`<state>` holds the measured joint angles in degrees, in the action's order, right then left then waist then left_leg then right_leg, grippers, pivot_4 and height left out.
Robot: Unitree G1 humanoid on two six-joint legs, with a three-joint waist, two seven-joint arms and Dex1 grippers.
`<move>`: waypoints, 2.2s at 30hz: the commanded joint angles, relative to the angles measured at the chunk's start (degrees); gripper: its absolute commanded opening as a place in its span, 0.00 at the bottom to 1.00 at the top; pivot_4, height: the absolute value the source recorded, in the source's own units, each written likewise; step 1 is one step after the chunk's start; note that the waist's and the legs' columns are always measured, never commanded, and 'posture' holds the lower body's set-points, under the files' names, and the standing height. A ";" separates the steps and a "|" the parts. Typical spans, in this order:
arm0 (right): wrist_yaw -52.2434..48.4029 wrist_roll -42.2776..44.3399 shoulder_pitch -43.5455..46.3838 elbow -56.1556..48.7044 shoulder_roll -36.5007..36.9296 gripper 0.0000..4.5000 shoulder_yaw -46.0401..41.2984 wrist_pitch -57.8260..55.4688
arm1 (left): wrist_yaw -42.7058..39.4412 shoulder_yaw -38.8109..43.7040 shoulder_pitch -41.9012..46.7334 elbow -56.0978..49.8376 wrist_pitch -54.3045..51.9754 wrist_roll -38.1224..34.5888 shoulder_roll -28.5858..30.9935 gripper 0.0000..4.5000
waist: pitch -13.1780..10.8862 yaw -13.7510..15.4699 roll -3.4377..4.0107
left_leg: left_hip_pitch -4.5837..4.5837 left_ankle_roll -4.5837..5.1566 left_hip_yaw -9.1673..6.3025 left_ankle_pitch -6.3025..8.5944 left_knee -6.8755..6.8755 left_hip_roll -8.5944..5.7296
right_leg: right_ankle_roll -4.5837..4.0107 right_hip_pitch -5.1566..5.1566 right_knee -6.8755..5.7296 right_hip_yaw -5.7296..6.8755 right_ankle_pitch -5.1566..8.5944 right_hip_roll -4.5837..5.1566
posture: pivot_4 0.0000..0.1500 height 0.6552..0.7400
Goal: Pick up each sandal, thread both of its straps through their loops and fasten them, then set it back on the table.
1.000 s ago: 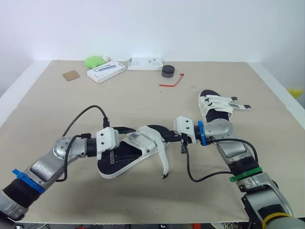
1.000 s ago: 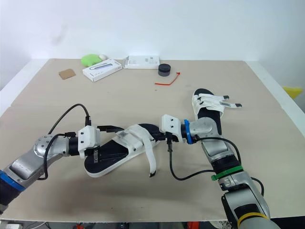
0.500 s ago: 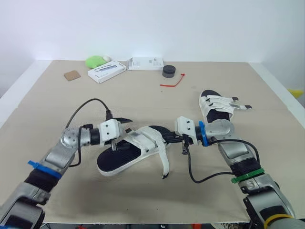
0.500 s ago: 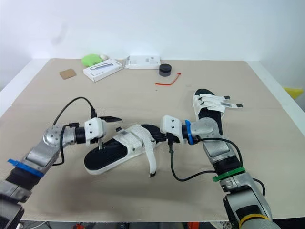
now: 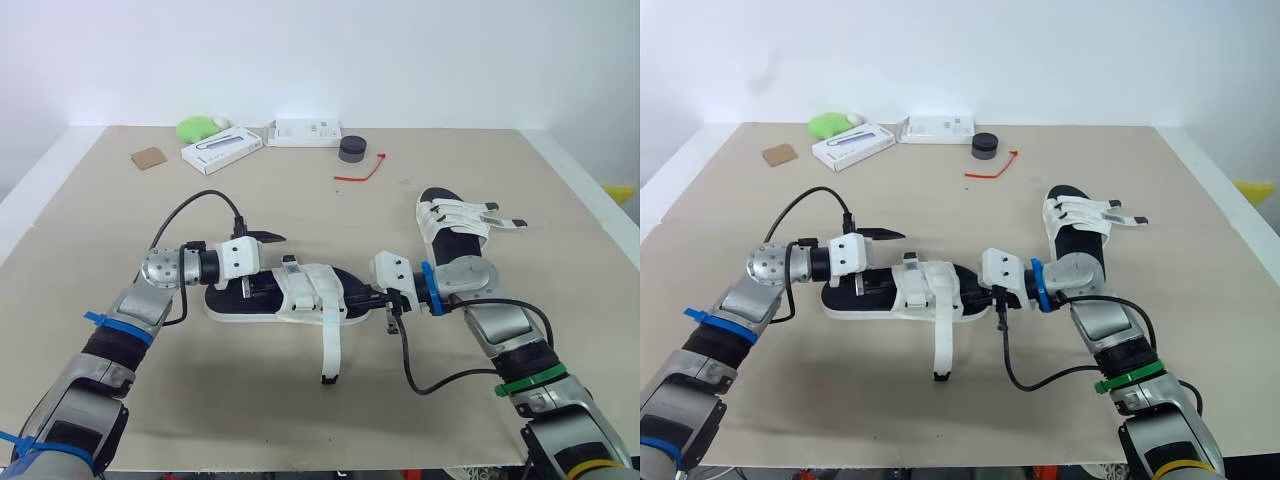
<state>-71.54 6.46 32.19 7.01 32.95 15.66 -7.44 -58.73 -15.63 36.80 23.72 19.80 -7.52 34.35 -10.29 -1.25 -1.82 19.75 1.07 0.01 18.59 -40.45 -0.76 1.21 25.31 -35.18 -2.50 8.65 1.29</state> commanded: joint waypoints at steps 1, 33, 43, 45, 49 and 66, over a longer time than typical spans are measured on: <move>0.50 -0.53 -1.00 -0.20 -0.15 0.00 0.85 -0.62 | -4.41 4.11 0.63 -2.73 -2.99 -4.03 2.42 0.98 | 0.00 -0.12 0.00 | 0.00 0.00 0.01 0.00 0.00 0.03 | -0.01 0.00 0.00 0.00 0.00 -0.02 | 1.00 1.00; 0.55 -0.99 0.10 2.13 -0.32 0.00 0.96 0.42 | 7.32 -0.19 -16.38 -48.08 -74.55 -33.99 3.44 0.98 | 0.01 -0.32 0.04 | -0.28 -0.10 -0.08 0.00 0.01 0.17 | 0.30 -0.20 -0.08 -0.19 0.36 -0.33 | 1.00 1.00; 0.75 -0.99 -0.05 1.86 -0.23 0.00 0.89 0.43 | 5.24 -2.14 -12.89 -44.69 -76.11 -33.87 -0.14 0.98 | 0.01 -0.28 0.04 | -0.27 -0.10 -0.05 0.00 0.01 0.15 | 0.31 -0.19 -0.06 -0.25 0.35 -0.30 | 1.00 1.00; 0.78 -0.99 -0.15 1.86 -0.17 0.00 0.84 0.51 | 4.81 -2.01 -12.37 -44.42 -75.53 -33.60 -0.85 0.98 | 0.01 -0.27 0.04 | -0.27 -0.10 -0.05 0.00 0.01 0.15 | 0.30 -0.19 -0.06 -0.25 0.35 -0.30 | 1.00 1.00; 0.98 -1.03 -0.14 1.84 -0.26 0.00 0.81 0.50 | 3.14 -2.11 -11.31 -43.22 -75.05 -33.91 -2.17 0.98 | 0.01 -0.27 0.04 | -0.27 -0.10 -0.04 0.00 0.01 0.14 | 0.32 -0.19 -0.06 -0.26 0.35 -0.30 | 1.00 1.00; 1.43 -0.96 -0.27 1.66 -0.16 0.00 0.60 0.44 | 6.42 -2.59 -8.74 -36.51 -82.35 -32.63 -5.06 0.01 | 0.02 -0.28 0.04 | -0.28 -0.10 -0.03 0.00 0.01 0.14 | 0.36 -0.20 -0.05 -0.32 0.33 -0.32 | 1.00 1.00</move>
<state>-70.41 6.48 32.29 8.45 32.11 15.94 -6.58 -52.74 -18.82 27.67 -13.55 -61.78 -40.49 29.37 -10.27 -1.53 -1.77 19.47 0.97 -0.02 18.59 -40.44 -0.63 1.57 25.11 -35.23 -2.83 8.98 0.98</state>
